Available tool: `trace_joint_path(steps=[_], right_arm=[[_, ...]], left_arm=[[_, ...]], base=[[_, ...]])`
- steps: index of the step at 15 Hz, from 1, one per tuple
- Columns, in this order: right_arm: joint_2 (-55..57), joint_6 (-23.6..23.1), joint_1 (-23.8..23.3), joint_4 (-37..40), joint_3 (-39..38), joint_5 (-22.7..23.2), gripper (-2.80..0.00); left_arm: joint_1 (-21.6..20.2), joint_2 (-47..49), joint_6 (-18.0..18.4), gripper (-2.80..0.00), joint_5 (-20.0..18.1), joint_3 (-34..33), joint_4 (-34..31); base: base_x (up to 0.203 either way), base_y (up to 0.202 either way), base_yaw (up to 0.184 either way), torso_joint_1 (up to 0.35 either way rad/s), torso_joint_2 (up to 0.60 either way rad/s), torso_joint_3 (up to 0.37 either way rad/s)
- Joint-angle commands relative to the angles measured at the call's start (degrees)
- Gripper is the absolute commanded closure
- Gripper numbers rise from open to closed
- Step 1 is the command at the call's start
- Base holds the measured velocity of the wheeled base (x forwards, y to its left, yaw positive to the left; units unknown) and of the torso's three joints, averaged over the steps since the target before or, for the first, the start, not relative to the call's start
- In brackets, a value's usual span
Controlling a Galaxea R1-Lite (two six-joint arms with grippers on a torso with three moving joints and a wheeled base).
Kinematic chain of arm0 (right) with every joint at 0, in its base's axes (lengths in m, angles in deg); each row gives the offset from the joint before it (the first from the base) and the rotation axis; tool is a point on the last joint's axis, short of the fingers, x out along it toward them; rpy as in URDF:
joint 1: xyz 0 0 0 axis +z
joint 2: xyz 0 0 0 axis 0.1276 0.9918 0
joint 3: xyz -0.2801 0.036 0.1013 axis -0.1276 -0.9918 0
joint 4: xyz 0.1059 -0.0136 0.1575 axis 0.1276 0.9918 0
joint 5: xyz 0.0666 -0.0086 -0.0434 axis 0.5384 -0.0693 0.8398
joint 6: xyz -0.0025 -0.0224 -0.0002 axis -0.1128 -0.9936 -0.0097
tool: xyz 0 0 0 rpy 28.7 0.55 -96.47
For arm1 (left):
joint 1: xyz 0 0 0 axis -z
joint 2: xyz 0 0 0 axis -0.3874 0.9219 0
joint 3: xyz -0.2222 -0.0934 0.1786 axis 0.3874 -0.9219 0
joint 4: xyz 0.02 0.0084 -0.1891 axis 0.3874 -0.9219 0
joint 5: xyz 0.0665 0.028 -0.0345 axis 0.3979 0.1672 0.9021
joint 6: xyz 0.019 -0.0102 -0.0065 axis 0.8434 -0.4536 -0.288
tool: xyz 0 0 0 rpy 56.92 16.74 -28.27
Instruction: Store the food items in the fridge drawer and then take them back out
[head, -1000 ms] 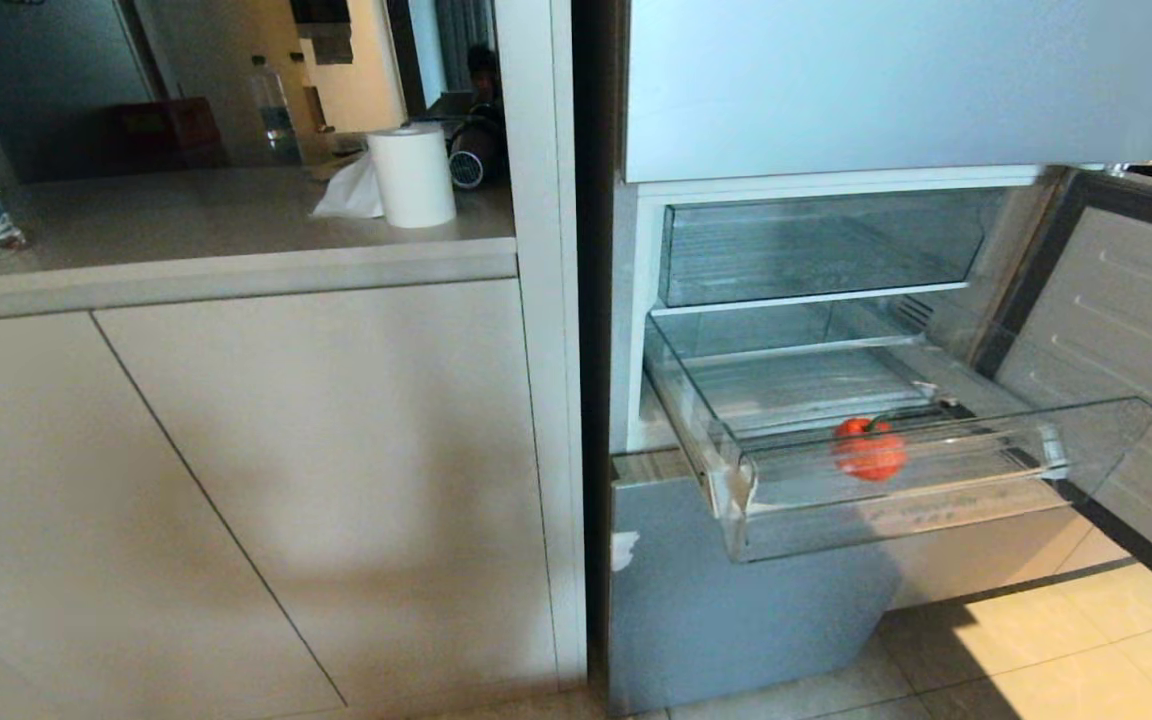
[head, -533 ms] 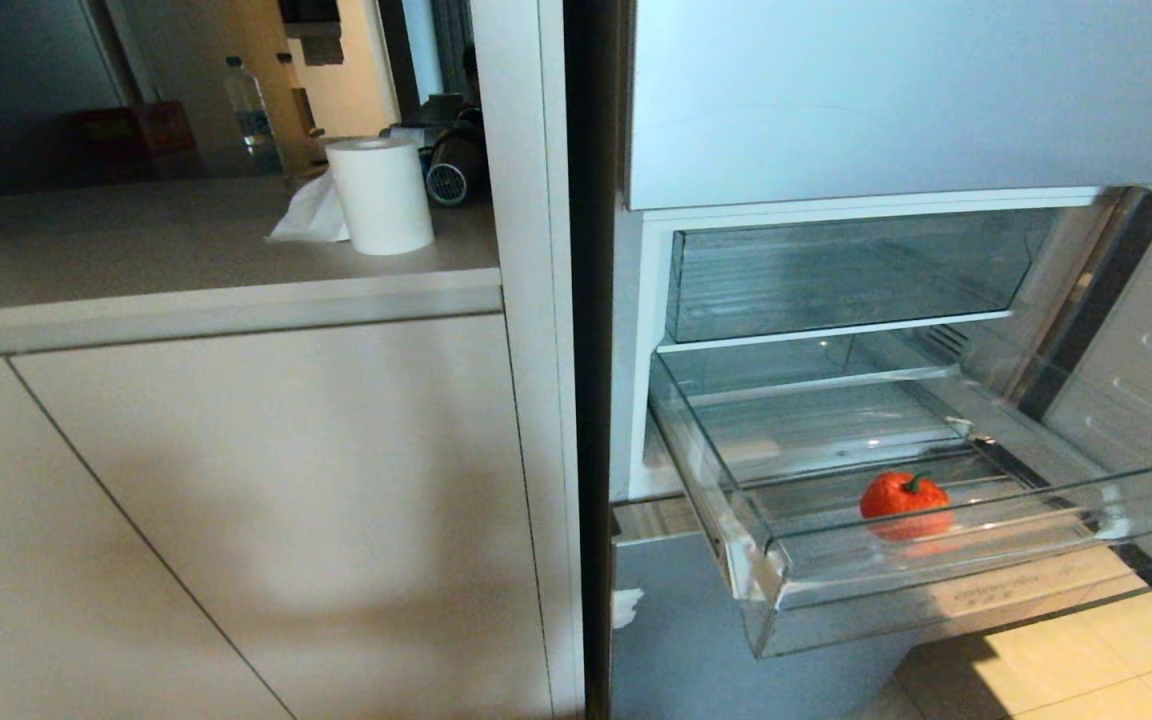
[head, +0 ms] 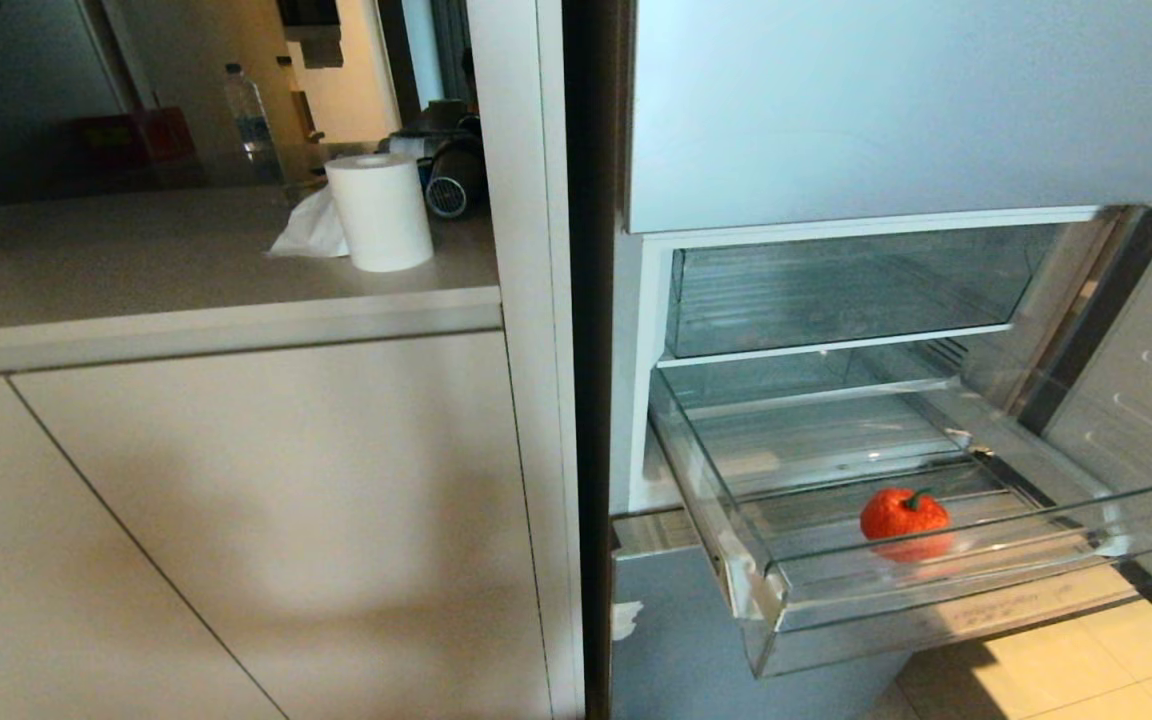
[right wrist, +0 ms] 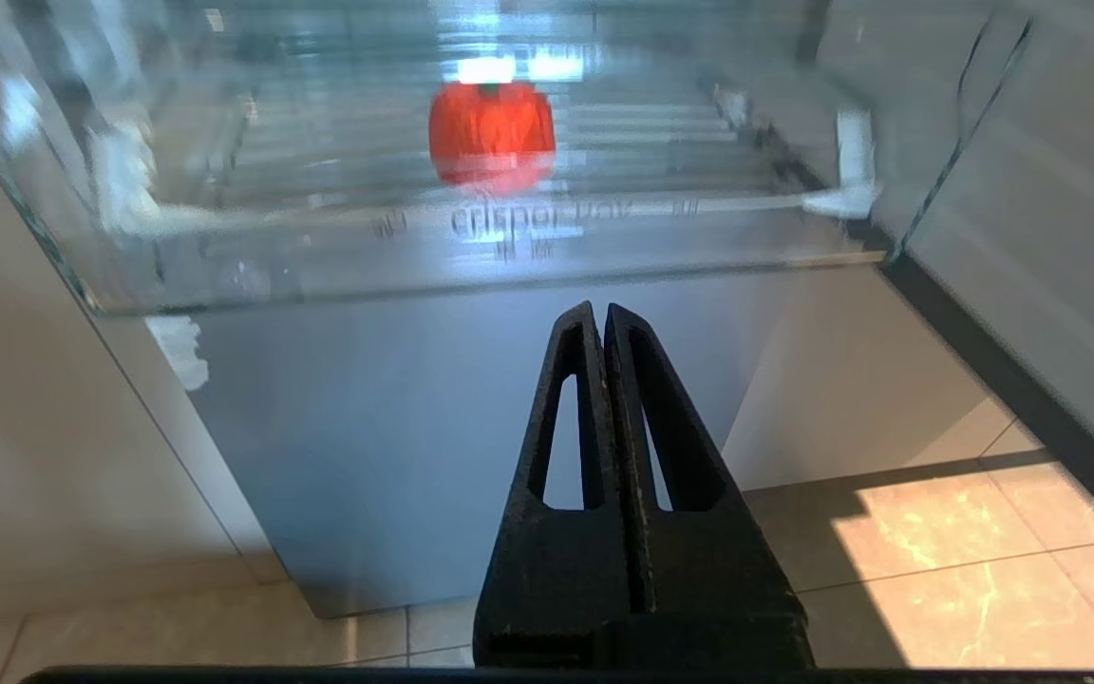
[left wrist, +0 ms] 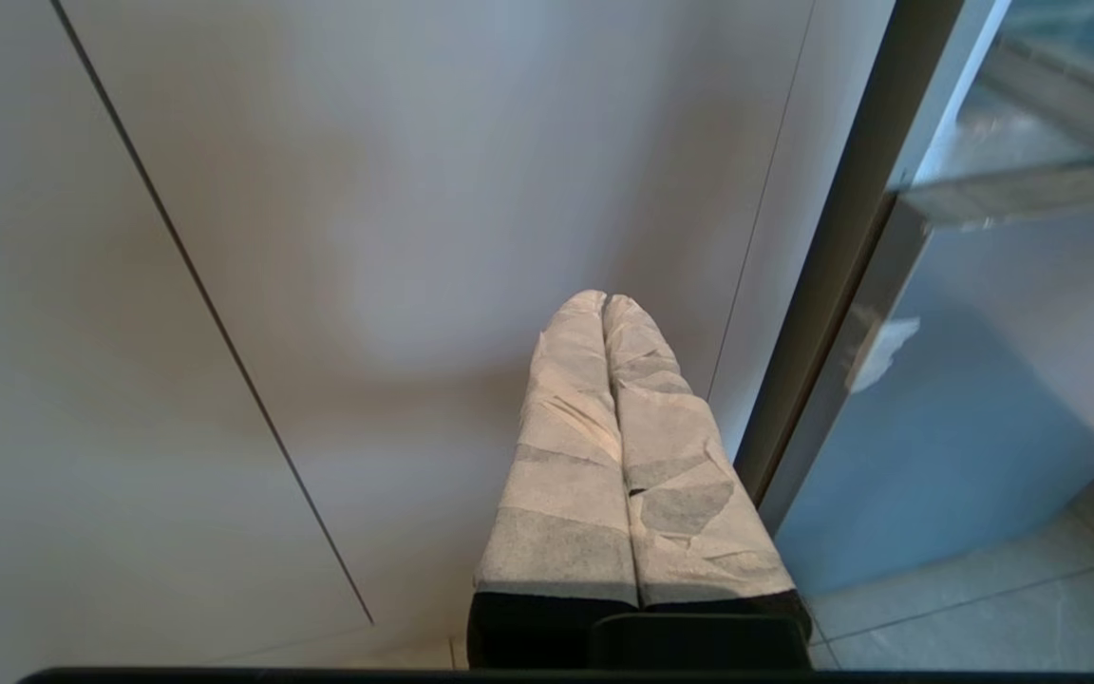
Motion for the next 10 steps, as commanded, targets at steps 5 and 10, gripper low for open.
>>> trace_joint_path(steps=[5,10], right_arm=[[0.0,0.0,0.0,0.0,0.0,-0.1,0.0],[0.0,0.0,0.0,0.1,0.0,0.0,0.0]], left_arm=[[-0.1,0.1,0.0,0.0,0.0,0.0,0.0],[0.0,0.1,0.0,0.0,0.0,0.0,0.0]], base=[[0.0,0.0,0.0,0.223,-0.45,-0.222],[0.0,0.0,0.0,0.171,-0.35,-0.173]])
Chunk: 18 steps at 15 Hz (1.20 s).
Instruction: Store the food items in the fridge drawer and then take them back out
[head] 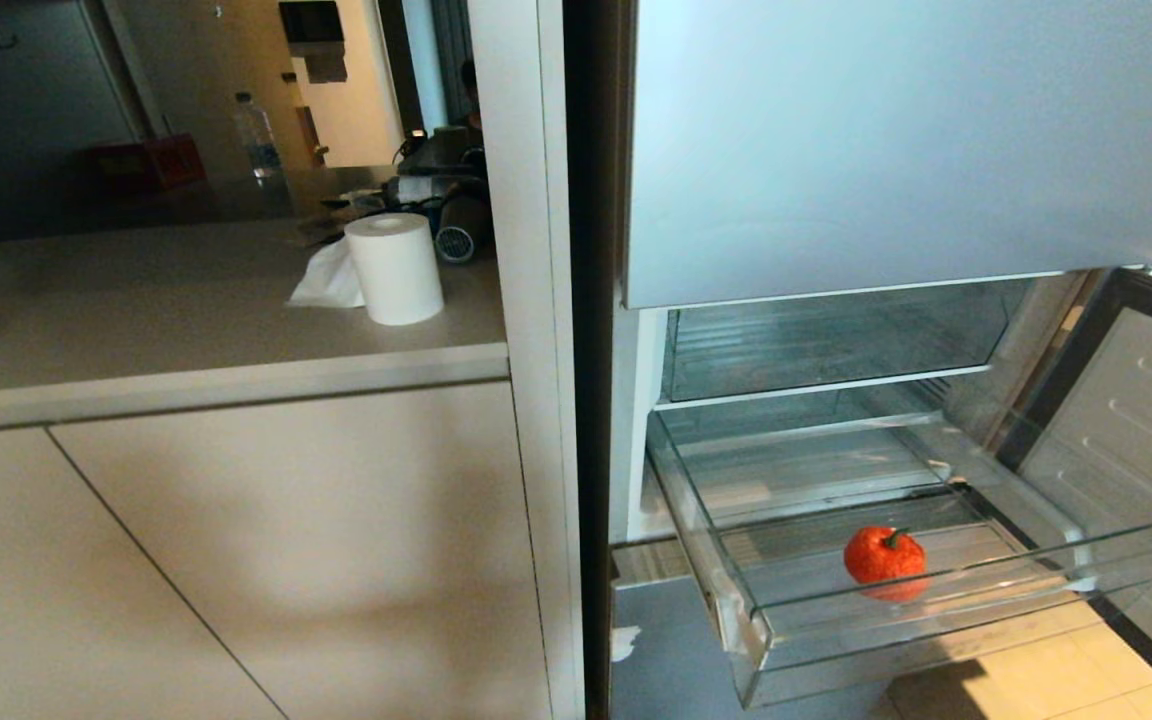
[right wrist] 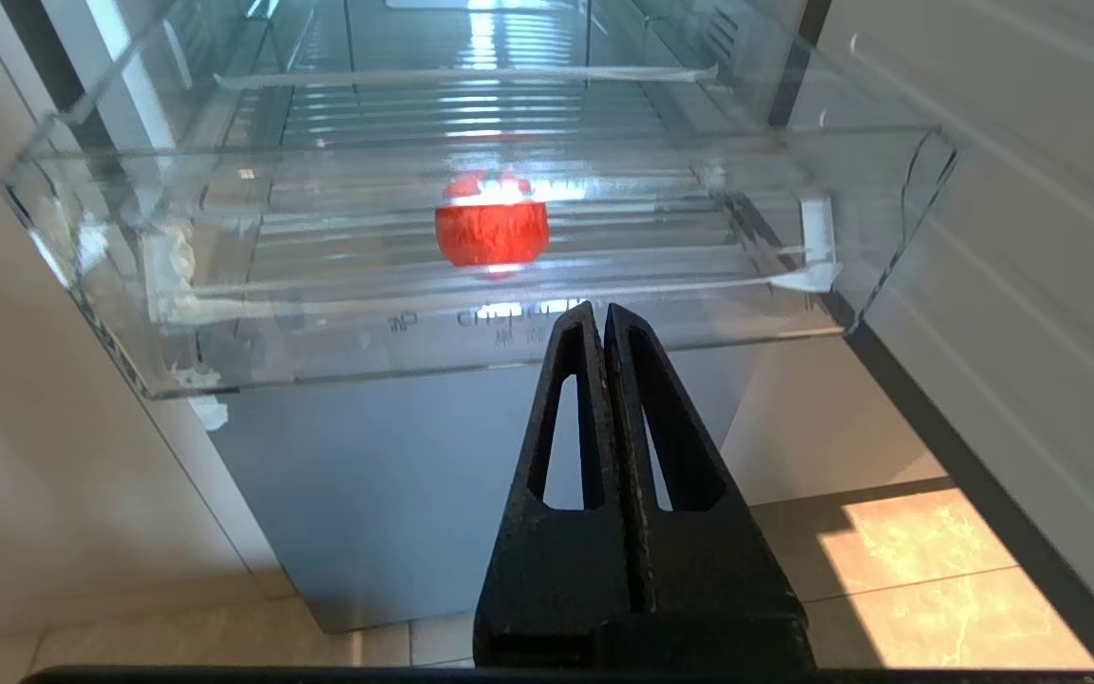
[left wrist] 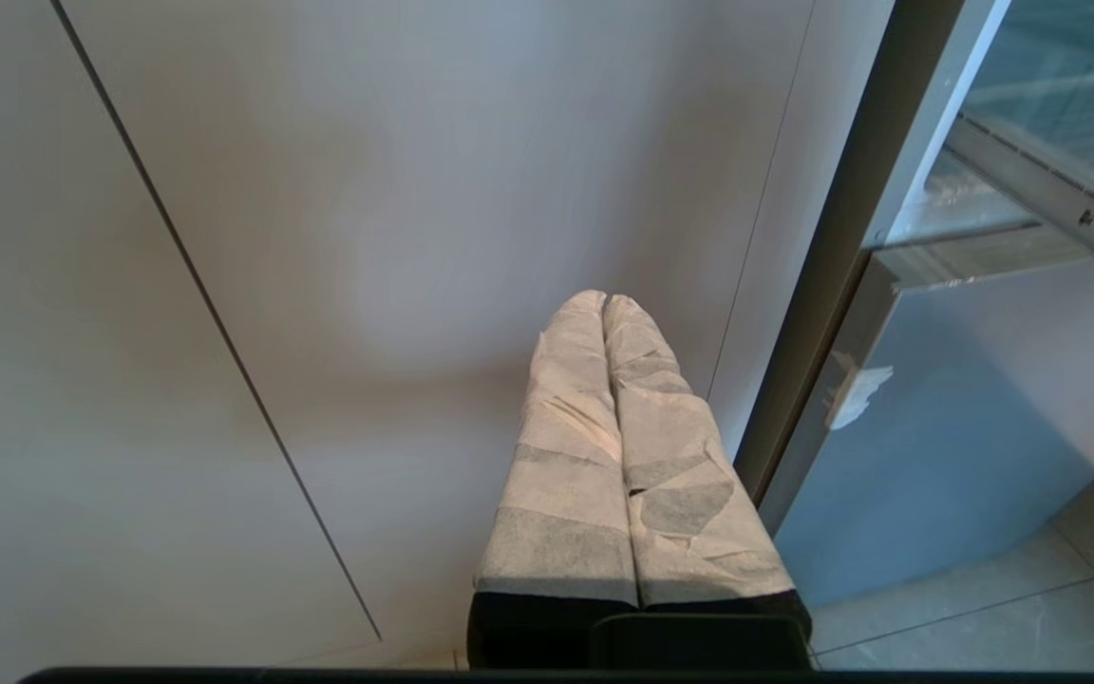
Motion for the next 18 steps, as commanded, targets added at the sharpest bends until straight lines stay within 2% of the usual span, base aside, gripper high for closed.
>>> trace_joint_path(steps=[1,6,9,12,15,18], right_arm=[[0.0,0.0,0.0,0.0,0.0,0.1,0.0],[0.1,-1.8,0.0,0.0,0.0,0.1,0.0],[5.2,-1.0,0.0,4.5,6.8,-0.1,0.0],[23.5,0.1,0.4,11.1,17.5,2.5,0.0],[46.7,0.6,0.6,13.8,28.8,5.1,0.0],[69.7,0.9,0.7,15.3,40.1,5.6,0.0]], left_arm=[[0.0,0.1,0.0,0.0,0.0,-0.1,0.0],[-0.1,0.1,0.0,0.0,0.0,0.0,0.0],[-0.1,0.1,0.0,0.0,0.0,0.0,0.0],[-0.1,0.1,0.0,0.0,0.0,0.0,0.0],[0.0,0.1,0.0,0.0,0.0,0.0,0.0],[0.0,0.1,0.0,0.0,0.0,0.0,0.0]], base=[[0.0,0.0,0.0,0.177,-0.33,-0.163],[0.0,0.0,0.0,0.013,-0.02,-0.013],[0.0,0.0,0.0,0.0,0.0,0.0],[0.0,0.0,0.0,0.0,0.0,0.0],[0.0,0.0,0.0,0.0,0.0,0.0],[0.0,0.0,0.0,0.0,0.0,0.0]])
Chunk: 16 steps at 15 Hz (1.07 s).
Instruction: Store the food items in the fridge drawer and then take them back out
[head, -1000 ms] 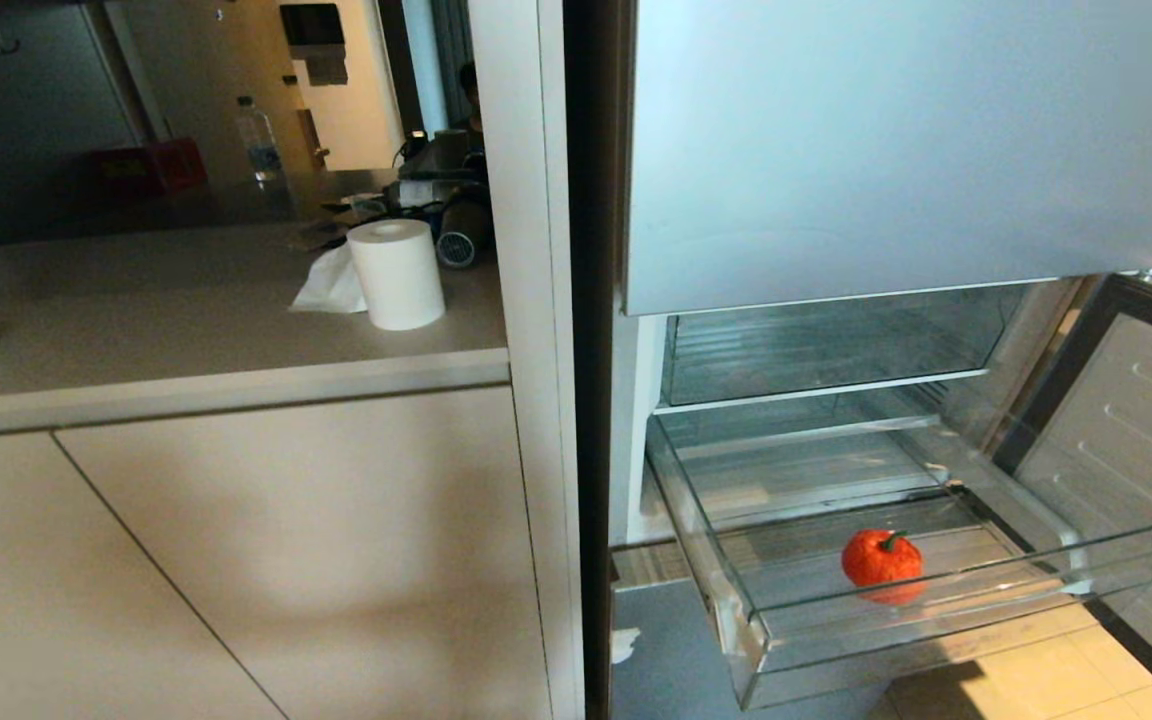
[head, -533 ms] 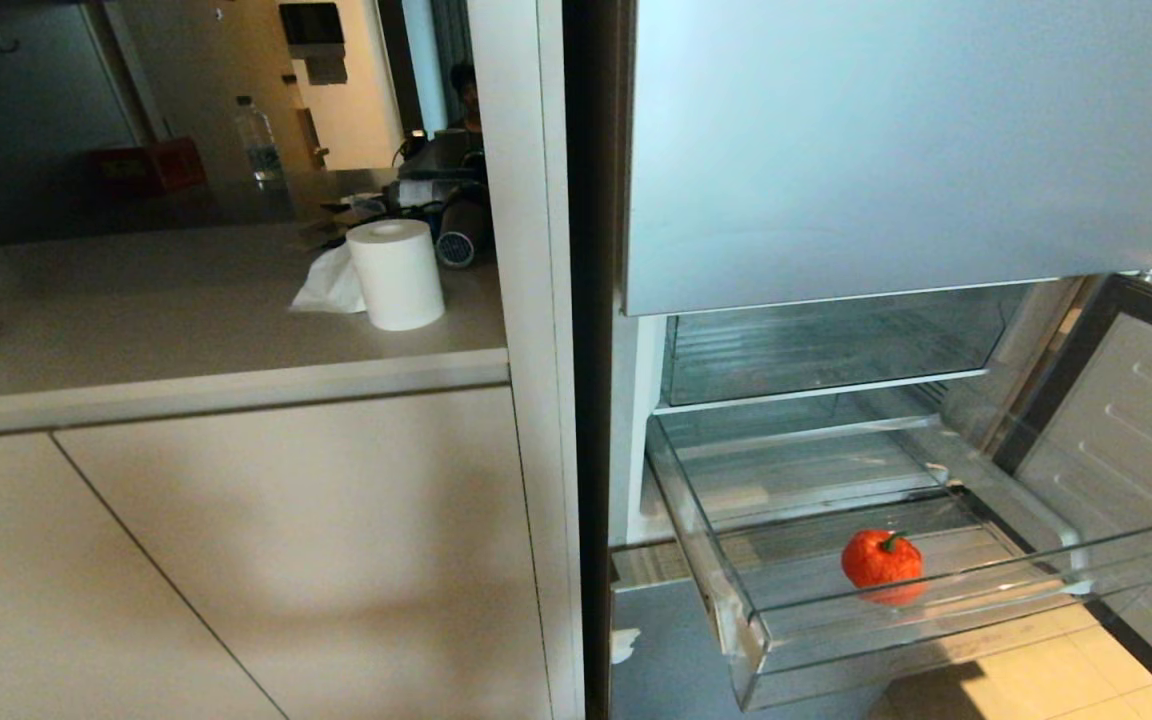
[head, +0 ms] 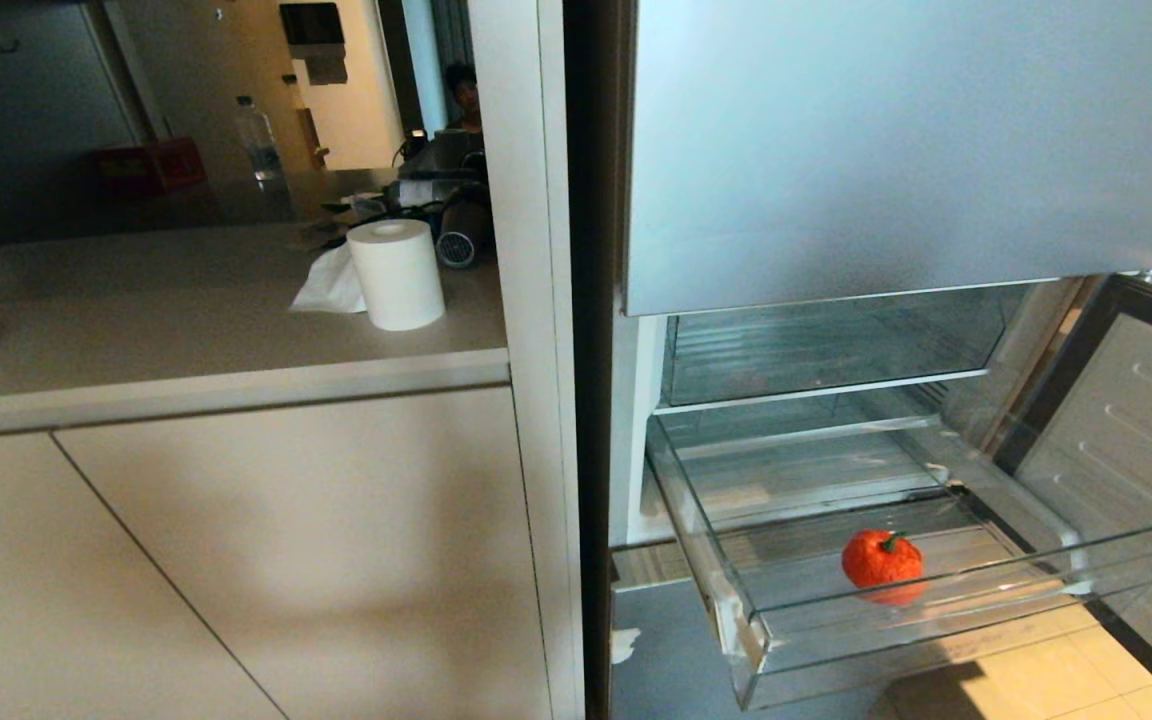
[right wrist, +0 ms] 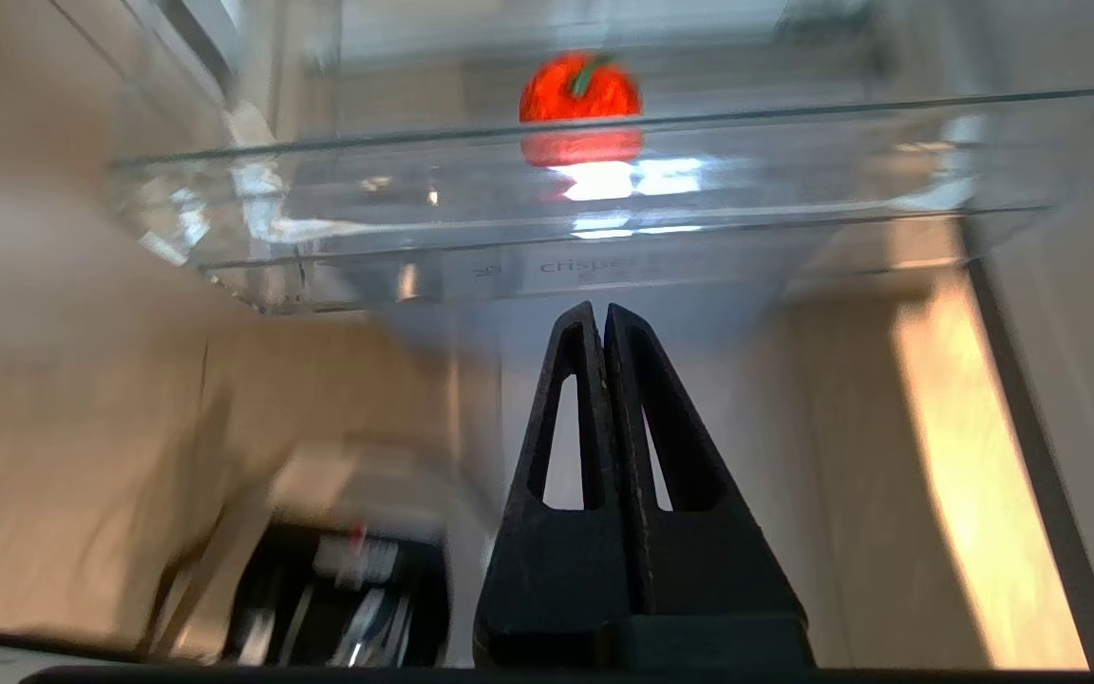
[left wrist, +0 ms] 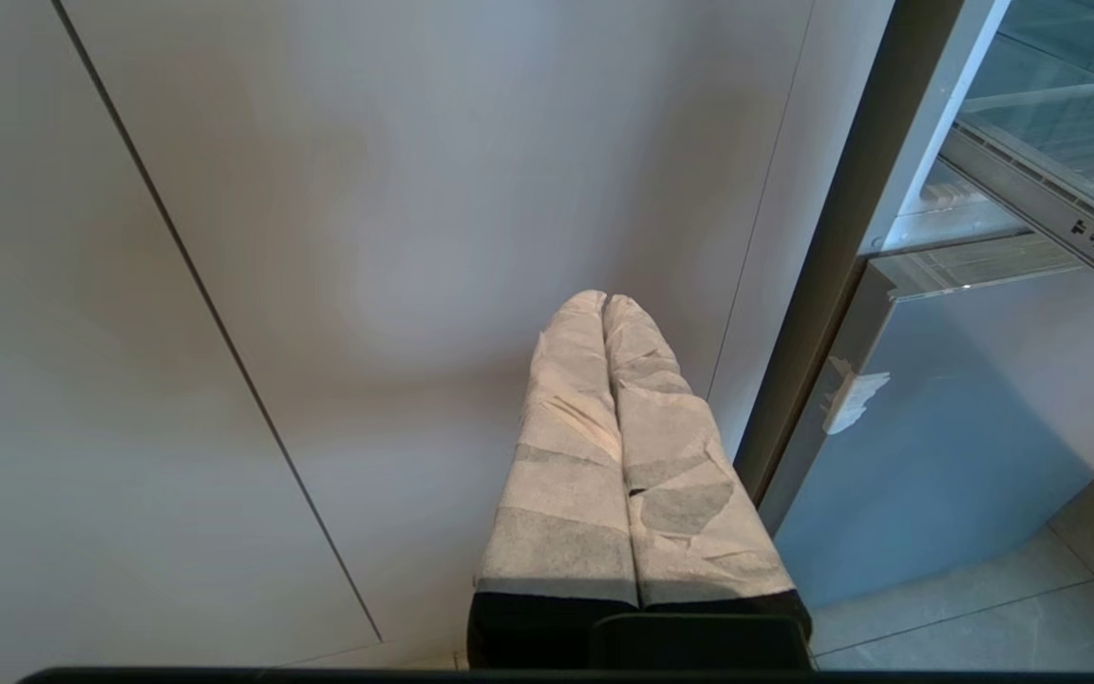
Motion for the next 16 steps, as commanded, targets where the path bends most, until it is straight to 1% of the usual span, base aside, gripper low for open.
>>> trace_joint_path(steps=[1,4,5,8,13,14,16], right_arm=[[25.7,0.0,0.1,0.6,9.1,-0.1,0.0],[43.6,-0.2,0.1,1.2,19.5,-0.3,0.0],[48.0,-0.4,0.2,1.3,22.7,-0.3,-2.8],[57.1,-0.5,0.3,1.6,30.3,-0.4,-2.8],[65.1,-0.6,0.3,1.8,36.9,-0.4,-2.8],[66.3,-0.7,0.4,2.2,38.1,-0.4,-2.8],[68.0,-0.7,1.1,6.1,40.5,-0.4,-2.8]], left_arm=[[-0.1,0.1,0.0,0.0,0.0,0.0,0.0],[0.0,0.1,0.0,0.0,0.0,0.0,0.0],[0.0,0.1,0.0,0.0,0.0,0.0,0.0],[0.0,0.0,0.0,0.0,0.0,0.0,0.0],[-0.1,0.1,0.0,0.0,0.0,0.0,0.0],[0.0,0.1,0.0,0.0,0.0,0.0,0.0],[0.0,0.1,0.0,0.0,0.0,0.0,0.0]], base=[[0.0,0.0,0.0,0.0,0.0,0.0],[0.0,0.0,0.0,0.0,0.0,0.0],[0.0,0.0,0.0,0.0,0.0,0.0],[0.0,0.0,0.0,0.0,0.0,0.0],[0.0,0.0,0.0,0.0,0.0,0.0],[0.0,0.0,0.0,0.0,0.0,0.0],[0.0,0.0,0.0,0.0,0.0,0.0]])
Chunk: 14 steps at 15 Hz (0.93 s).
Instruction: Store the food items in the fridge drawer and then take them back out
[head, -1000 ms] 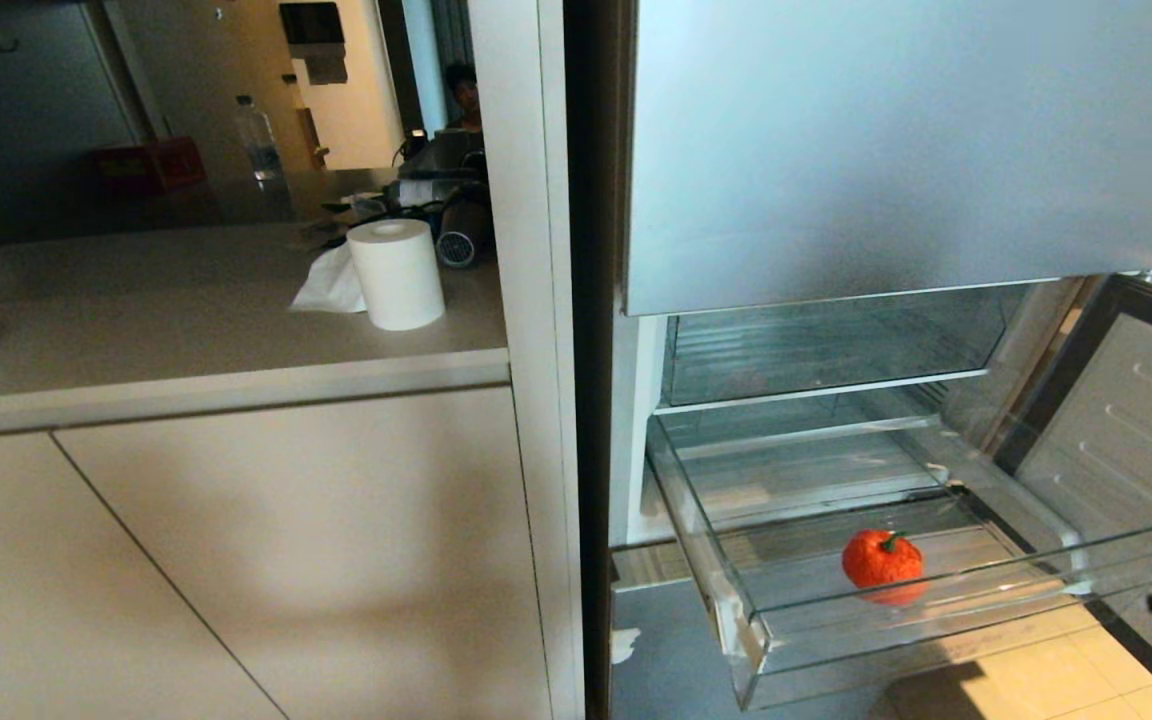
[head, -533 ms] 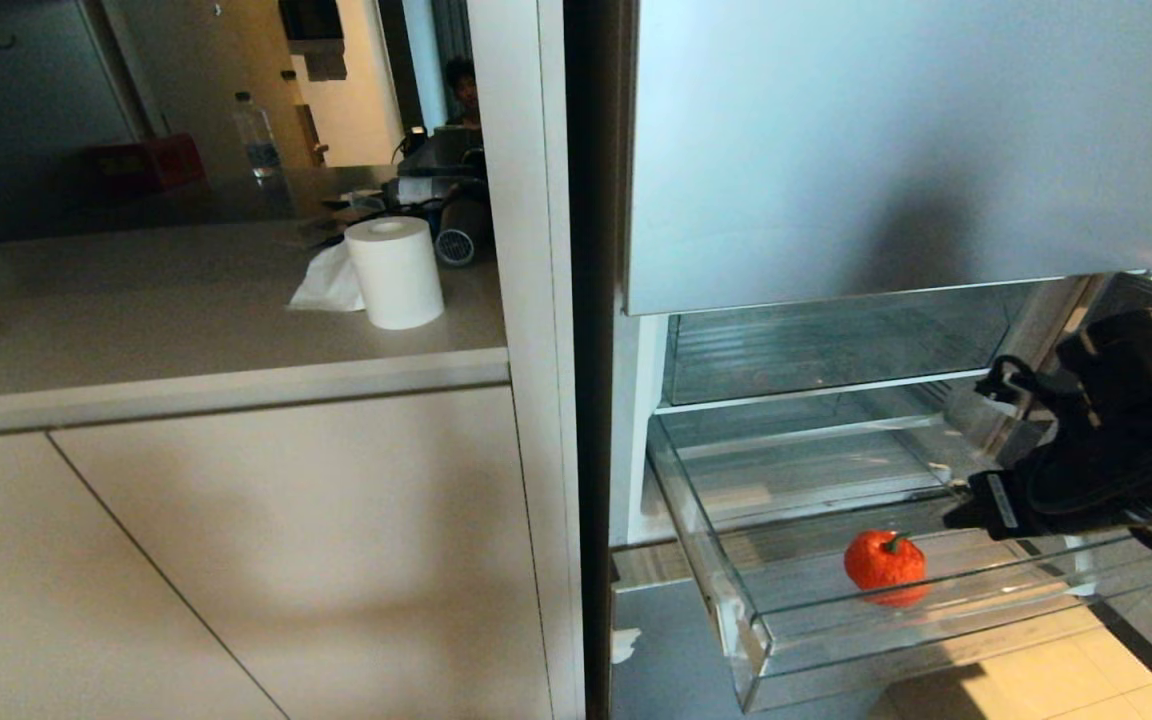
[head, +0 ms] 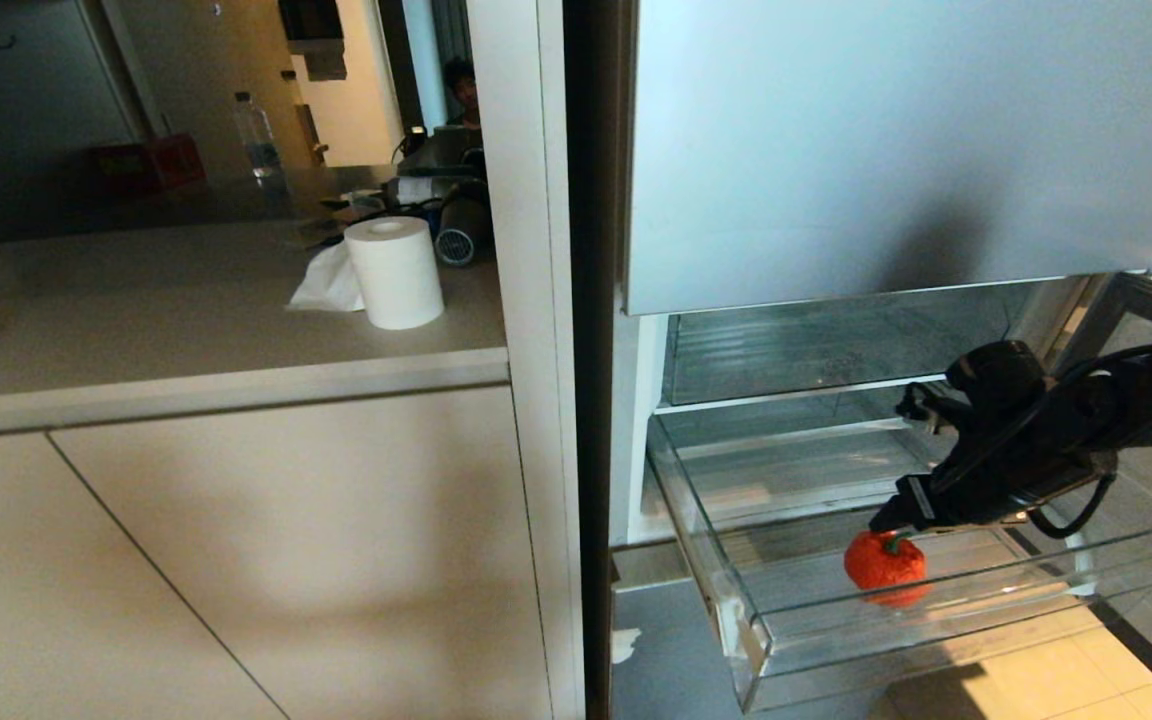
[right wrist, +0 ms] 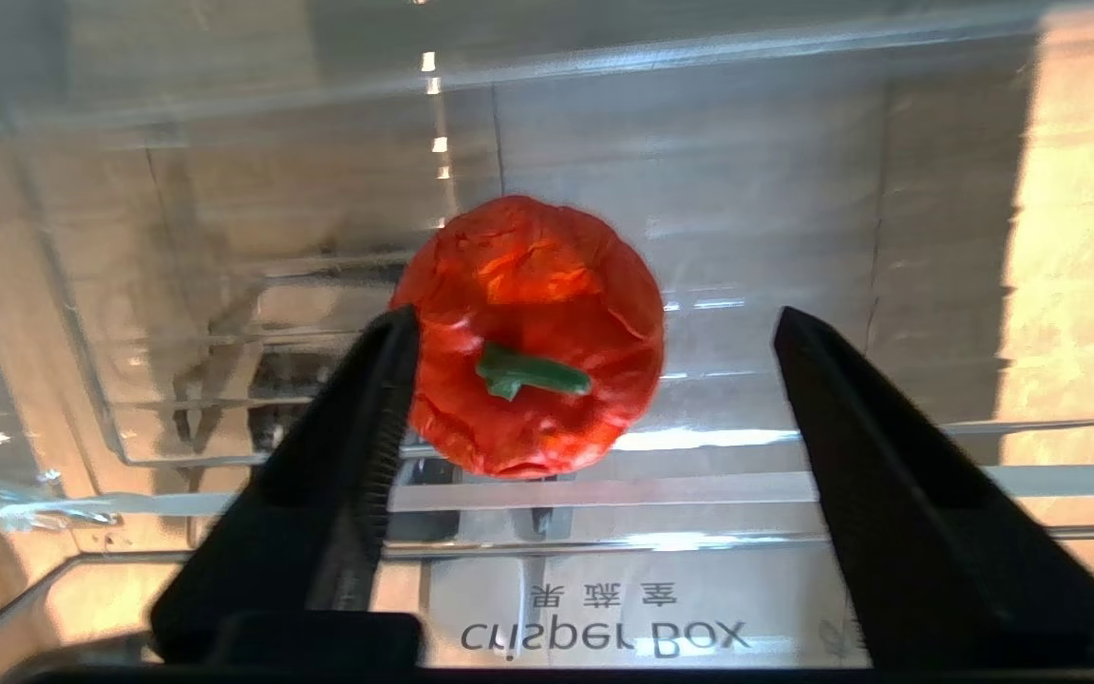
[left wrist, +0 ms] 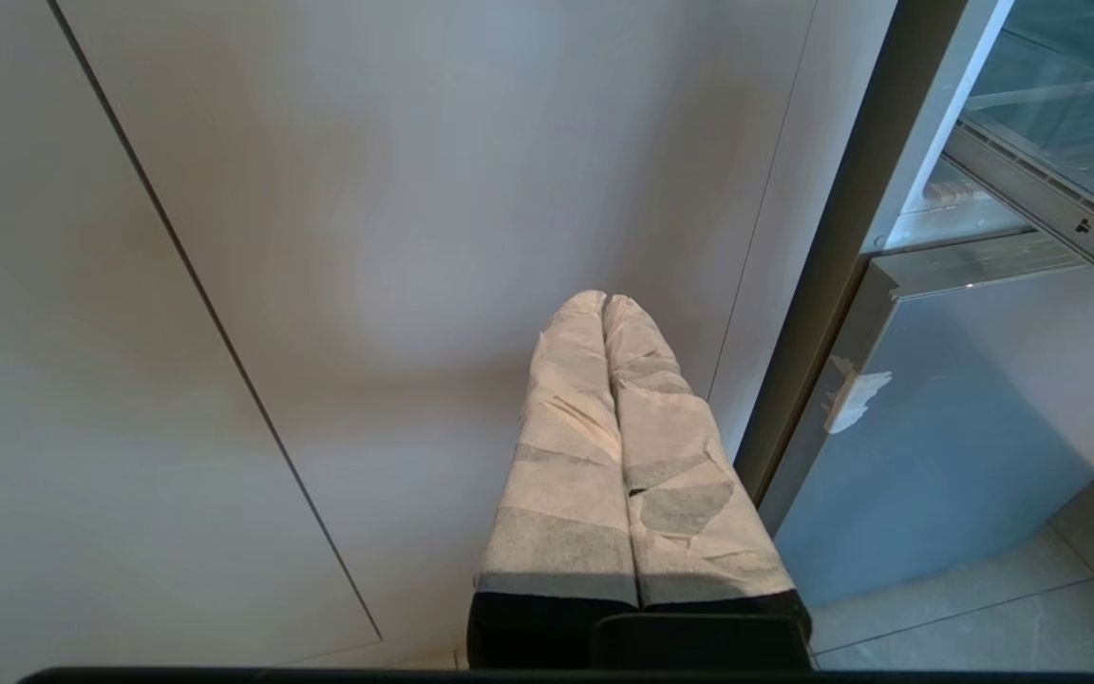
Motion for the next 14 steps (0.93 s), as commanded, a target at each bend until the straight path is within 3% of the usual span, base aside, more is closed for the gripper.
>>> trace_joint_path(steps=[1,14], right_arm=[[3.2,0.1,0.5,1.8,2.0,0.3,-2.8],[5.8,0.3,2.0,1.8,-0.1,0.3,-2.8]], left_arm=[[0.0,0.1,0.0,0.0,0.0,0.0,0.0],[-0.1,0.1,0.0,0.0,0.0,0.0,0.0]], base=[[0.0,0.0,0.0,0.0,0.0,0.0],[0.0,0.0,0.0,0.0,0.0,0.0]])
